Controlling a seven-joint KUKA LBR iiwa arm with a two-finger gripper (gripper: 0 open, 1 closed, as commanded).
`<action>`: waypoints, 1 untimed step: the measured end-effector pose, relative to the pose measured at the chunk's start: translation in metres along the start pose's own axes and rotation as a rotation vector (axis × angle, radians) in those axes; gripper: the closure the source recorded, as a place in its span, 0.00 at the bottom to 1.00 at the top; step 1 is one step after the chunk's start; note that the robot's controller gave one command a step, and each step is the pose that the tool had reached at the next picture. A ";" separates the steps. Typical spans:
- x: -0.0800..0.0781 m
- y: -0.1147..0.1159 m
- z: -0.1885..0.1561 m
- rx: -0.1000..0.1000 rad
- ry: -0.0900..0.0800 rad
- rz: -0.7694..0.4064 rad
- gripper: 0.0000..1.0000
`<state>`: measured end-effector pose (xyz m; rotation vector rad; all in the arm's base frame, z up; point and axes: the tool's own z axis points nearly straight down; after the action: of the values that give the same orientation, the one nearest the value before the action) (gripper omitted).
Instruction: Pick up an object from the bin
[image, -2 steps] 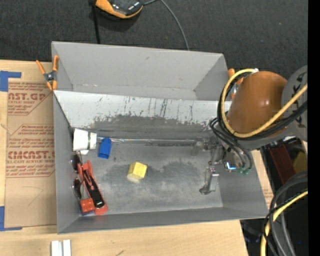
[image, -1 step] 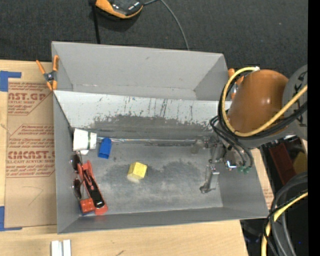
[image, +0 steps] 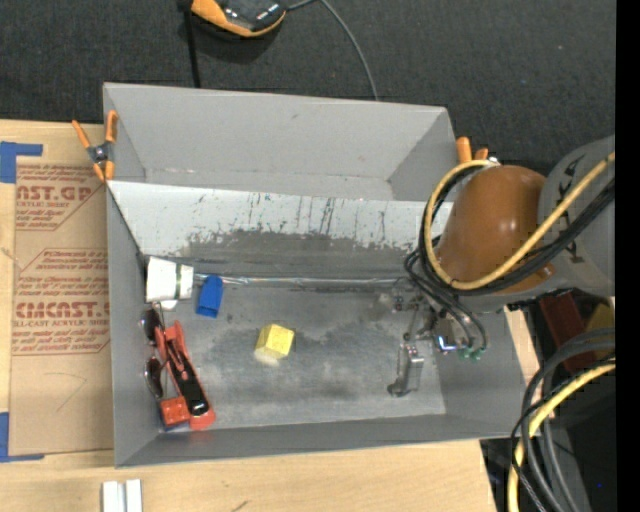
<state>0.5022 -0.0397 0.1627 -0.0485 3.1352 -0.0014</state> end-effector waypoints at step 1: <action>-0.016 0.042 0.039 0.001 0.007 -0.060 0.00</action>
Offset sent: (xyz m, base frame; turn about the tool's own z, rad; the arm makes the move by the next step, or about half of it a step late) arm -0.0077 0.0836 -0.0927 -0.2018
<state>0.5173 0.0031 0.1234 -0.1430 3.1395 -0.0029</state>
